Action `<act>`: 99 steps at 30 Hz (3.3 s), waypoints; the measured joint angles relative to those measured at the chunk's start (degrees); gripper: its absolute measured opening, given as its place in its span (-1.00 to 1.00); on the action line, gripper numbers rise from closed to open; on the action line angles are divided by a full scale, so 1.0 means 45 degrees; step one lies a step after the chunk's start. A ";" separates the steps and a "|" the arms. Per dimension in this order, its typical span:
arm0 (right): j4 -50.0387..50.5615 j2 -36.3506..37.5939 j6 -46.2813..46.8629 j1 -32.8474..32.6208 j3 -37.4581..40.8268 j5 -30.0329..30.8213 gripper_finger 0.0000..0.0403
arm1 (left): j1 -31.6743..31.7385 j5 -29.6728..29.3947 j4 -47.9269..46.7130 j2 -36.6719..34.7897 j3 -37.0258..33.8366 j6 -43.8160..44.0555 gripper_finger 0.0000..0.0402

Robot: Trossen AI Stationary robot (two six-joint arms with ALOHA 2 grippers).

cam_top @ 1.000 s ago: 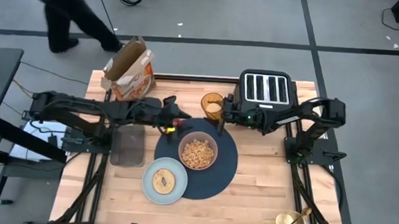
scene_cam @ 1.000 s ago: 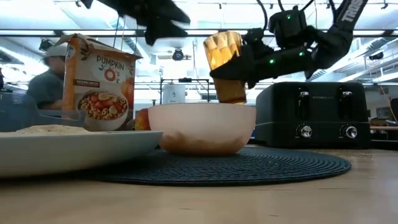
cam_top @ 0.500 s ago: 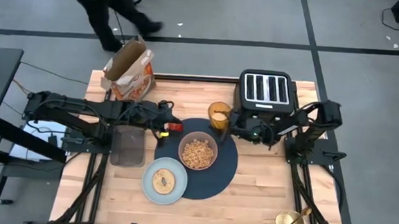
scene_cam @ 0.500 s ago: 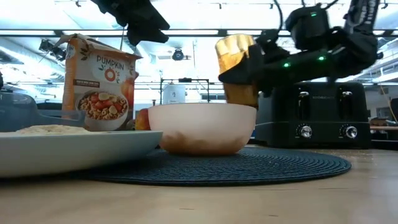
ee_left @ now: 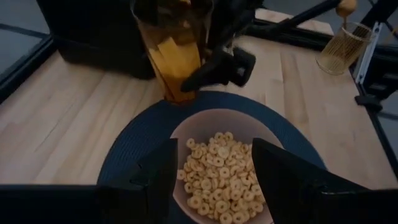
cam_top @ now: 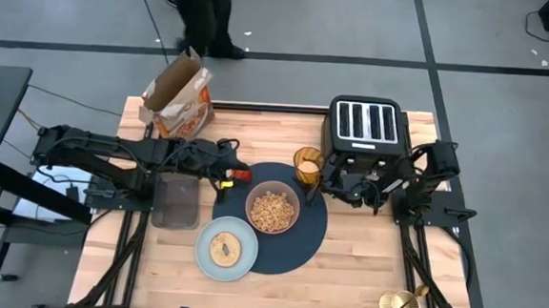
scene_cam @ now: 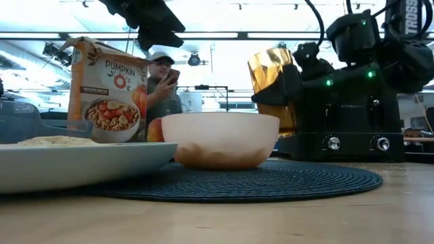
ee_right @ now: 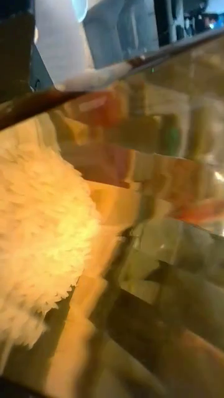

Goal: Arrange a breakfast setting
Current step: Put the yellow cup on the top right of the orange bowl on the blue placemat

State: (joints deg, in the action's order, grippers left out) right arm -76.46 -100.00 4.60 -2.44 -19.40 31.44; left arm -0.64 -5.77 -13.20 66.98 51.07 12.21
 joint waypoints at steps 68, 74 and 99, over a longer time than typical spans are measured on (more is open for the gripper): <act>-0.2157 -0.3562 0.0277 0.0583 -0.0995 0.0992 0.75 | -0.1841 -0.0002 -0.0105 0.0000 -0.0005 0.0500 0.06; -0.2137 -0.3562 0.0476 0.0585 -0.0991 0.0948 0.88 | -0.1841 -0.0002 -0.0107 0.0000 -0.0005 0.0476 0.06; -0.1899 -0.2362 0.0705 0.0431 -0.0181 0.0657 0.92 | -0.1841 0.0004 -0.0105 0.0000 -0.0005 0.0481 0.06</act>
State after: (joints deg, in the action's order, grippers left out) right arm -85.01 -110.63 7.77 -0.50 -20.21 34.39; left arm -8.93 -5.75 -13.67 66.98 51.05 14.37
